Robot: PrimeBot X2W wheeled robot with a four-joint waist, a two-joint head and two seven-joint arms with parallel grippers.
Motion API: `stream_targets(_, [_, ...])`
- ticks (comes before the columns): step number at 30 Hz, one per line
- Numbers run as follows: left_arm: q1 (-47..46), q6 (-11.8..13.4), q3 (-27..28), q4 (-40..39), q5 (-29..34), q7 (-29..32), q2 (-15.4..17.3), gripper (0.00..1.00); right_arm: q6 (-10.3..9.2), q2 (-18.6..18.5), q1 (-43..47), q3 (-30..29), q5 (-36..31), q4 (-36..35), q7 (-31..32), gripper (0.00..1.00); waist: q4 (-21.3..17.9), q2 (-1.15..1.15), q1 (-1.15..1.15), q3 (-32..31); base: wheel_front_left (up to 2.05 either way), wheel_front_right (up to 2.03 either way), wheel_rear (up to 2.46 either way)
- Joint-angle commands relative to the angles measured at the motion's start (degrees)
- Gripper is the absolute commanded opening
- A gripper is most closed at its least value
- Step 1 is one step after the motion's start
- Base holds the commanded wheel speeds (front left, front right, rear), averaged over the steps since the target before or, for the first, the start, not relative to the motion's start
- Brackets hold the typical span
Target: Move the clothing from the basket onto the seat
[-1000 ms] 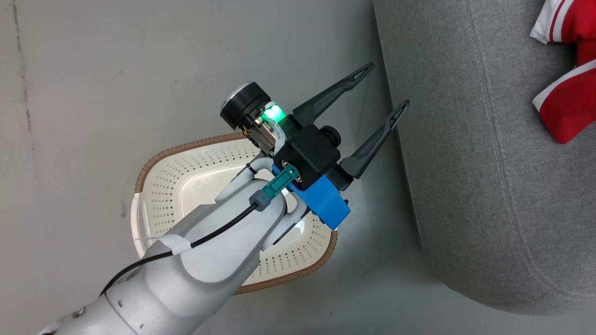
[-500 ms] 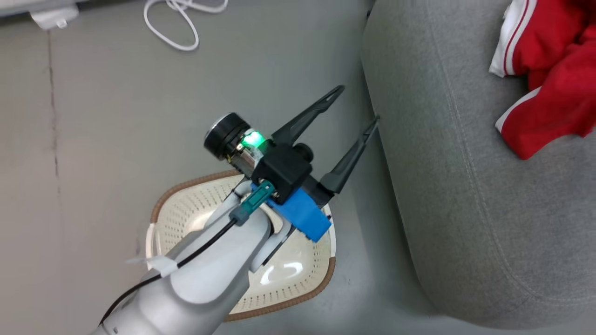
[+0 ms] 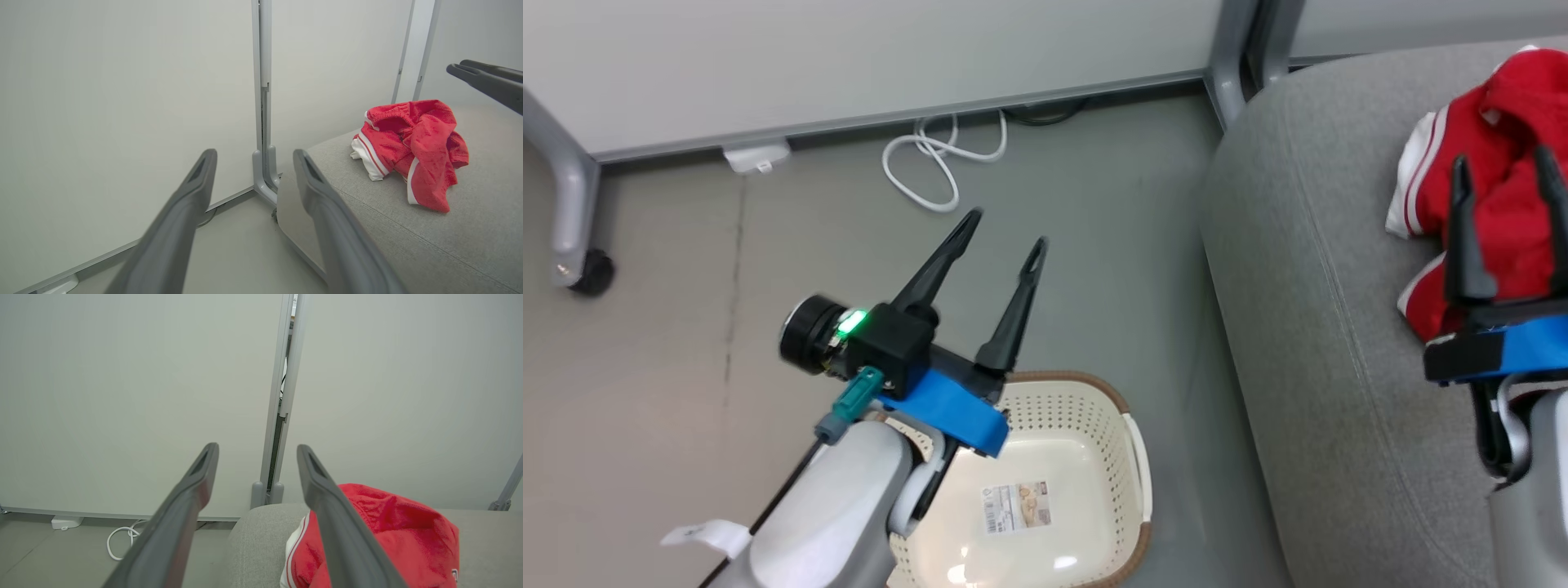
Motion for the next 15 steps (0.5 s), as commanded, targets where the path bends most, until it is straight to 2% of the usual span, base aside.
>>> stream_targets(1, [1.62, 0.37, 1.11, -0.24, 0.40, -0.27, 0.45, 1.00, 0.01, 0.53, 1.71, 0.66, 0.08, -0.28, -0.02, 1.00, 0.51, 0.00, 0.01, -1.01, 0.00, 0.00, 0.00])
stream_targets(9, [9.80, 1.06, 8.90, -1.88, 1.95, -0.27, 1.04, 1.00, 0.01, 2.91, 8.01, 4.38, 0.50, -2.71, -0.02, 1.00, 3.89, 0.00, 0.01, -6.12, 0.00, 0.00, 0.00])
stream_targets(15, [15.82, 1.32, 14.72, -3.68, 3.79, -0.25, 1.06, 1.00, 0.01, 4.62, 13.09, 4.98, 0.57, -4.52, -0.02, 1.00, 5.53, 0.00, 0.01, -9.13, 0.00, 0.00, 0.00])
